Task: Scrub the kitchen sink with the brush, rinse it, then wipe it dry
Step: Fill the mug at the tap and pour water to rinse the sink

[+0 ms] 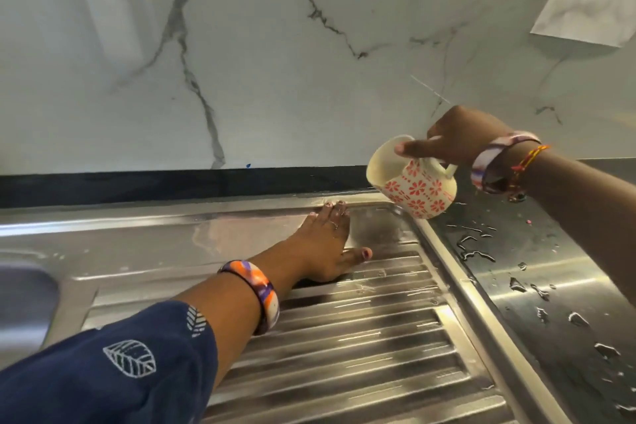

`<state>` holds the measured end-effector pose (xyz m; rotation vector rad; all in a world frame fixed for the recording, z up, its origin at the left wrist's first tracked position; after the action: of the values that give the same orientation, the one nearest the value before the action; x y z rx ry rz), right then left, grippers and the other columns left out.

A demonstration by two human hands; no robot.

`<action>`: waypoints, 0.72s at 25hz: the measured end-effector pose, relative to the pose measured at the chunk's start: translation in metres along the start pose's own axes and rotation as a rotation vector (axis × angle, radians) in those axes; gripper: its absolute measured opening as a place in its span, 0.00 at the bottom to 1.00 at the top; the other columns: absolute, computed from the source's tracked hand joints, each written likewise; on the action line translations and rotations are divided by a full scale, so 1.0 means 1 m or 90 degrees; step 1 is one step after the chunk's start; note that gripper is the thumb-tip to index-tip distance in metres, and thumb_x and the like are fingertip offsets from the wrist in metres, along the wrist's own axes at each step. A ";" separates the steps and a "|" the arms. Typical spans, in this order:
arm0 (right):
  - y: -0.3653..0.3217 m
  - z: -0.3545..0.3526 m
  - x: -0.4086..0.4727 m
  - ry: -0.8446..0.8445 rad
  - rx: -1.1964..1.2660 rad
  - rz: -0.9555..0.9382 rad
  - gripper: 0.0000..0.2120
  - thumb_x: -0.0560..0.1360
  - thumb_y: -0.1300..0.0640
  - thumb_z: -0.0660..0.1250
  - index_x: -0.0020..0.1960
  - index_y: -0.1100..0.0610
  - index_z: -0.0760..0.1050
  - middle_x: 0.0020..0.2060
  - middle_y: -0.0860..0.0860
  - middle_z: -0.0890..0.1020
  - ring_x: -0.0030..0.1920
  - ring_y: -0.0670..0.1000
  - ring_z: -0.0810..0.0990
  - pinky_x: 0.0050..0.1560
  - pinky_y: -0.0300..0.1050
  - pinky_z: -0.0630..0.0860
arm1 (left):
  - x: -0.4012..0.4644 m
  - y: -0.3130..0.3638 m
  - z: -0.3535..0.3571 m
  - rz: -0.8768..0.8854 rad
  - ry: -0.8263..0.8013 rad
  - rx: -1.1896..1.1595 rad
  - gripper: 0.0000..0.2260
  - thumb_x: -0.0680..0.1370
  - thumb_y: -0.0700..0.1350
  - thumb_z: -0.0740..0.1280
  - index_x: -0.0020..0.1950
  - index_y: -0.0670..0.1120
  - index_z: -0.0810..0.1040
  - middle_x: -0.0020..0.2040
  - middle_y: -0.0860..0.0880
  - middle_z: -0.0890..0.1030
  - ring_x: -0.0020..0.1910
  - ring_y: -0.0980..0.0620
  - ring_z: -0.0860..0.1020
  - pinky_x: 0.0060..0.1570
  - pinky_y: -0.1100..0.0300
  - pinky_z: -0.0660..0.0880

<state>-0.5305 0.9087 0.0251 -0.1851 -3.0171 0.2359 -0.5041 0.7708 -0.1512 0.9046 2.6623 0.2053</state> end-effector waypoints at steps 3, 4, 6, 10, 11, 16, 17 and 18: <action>-0.035 -0.001 -0.004 0.038 -0.085 -0.051 0.28 0.66 0.29 0.63 0.30 0.56 0.74 0.26 0.50 0.74 0.29 0.50 0.71 0.28 0.37 0.63 | -0.016 -0.018 0.000 -0.037 -0.002 -0.002 0.35 0.80 0.62 0.47 0.78 0.42 0.39 0.77 0.44 0.36 0.76 0.47 0.36 0.74 0.53 0.38; -0.048 0.000 -0.004 0.045 -0.093 -0.064 0.28 0.66 0.29 0.63 0.33 0.55 0.76 0.27 0.49 0.74 0.30 0.50 0.72 0.28 0.37 0.62 | -0.022 -0.024 0.001 -0.048 -0.002 -0.006 0.35 0.80 0.62 0.47 0.78 0.42 0.39 0.77 0.44 0.35 0.76 0.47 0.35 0.74 0.53 0.38; -0.077 0.005 -0.005 0.052 -0.112 -0.099 0.28 0.66 0.29 0.63 0.42 0.54 0.81 0.29 0.49 0.75 0.34 0.52 0.73 0.28 0.36 0.61 | -0.034 -0.036 0.002 -0.071 -0.004 -0.034 0.36 0.80 0.63 0.47 0.77 0.43 0.36 0.76 0.45 0.34 0.75 0.47 0.34 0.73 0.53 0.37; -0.114 0.016 -0.010 0.036 -0.062 -0.152 0.25 0.67 0.31 0.65 0.43 0.53 0.80 0.34 0.50 0.75 0.37 0.52 0.74 0.30 0.37 0.61 | -0.061 -0.070 0.005 -0.173 -0.006 -0.058 0.38 0.78 0.66 0.47 0.77 0.43 0.38 0.77 0.43 0.36 0.75 0.43 0.33 0.73 0.49 0.38; -0.114 0.019 -0.011 0.012 -0.014 -0.149 0.24 0.67 0.32 0.66 0.39 0.55 0.79 0.32 0.51 0.75 0.36 0.53 0.73 0.31 0.38 0.62 | -0.068 -0.079 0.005 -0.214 -0.011 -0.052 0.40 0.77 0.67 0.47 0.77 0.42 0.39 0.77 0.42 0.36 0.75 0.42 0.34 0.73 0.48 0.39; -0.072 0.011 -0.012 -0.059 0.226 -0.037 0.22 0.70 0.42 0.69 0.35 0.63 0.77 0.32 0.55 0.76 0.35 0.53 0.71 0.38 0.42 0.67 | -0.090 -0.070 0.008 -0.245 -0.026 -0.087 0.41 0.78 0.66 0.48 0.77 0.39 0.38 0.76 0.38 0.36 0.76 0.42 0.36 0.74 0.49 0.40; -0.064 0.006 -0.015 -0.050 0.192 -0.041 0.21 0.71 0.43 0.69 0.33 0.62 0.76 0.30 0.55 0.75 0.34 0.53 0.71 0.37 0.42 0.65 | -0.090 -0.055 0.008 -0.198 -0.024 -0.077 0.40 0.78 0.65 0.48 0.77 0.39 0.39 0.76 0.38 0.37 0.76 0.42 0.37 0.74 0.50 0.40; -0.056 0.000 -0.018 -0.039 0.139 -0.055 0.21 0.71 0.43 0.69 0.30 0.60 0.74 0.30 0.55 0.74 0.34 0.54 0.71 0.35 0.42 0.64 | -0.089 -0.036 0.009 -0.145 -0.020 -0.068 0.39 0.78 0.65 0.48 0.77 0.39 0.39 0.76 0.39 0.37 0.76 0.42 0.37 0.74 0.50 0.40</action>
<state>-0.5189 0.8511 0.0321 -0.0285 -3.0196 0.5688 -0.4552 0.6876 -0.1454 0.5623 2.6688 0.2726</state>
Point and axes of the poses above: each hand's wrist, its own x-axis towards the middle knuckle, its own z-axis out of the palm, y = z × x, the point moved 10 cm from there along x, towards the middle knuckle
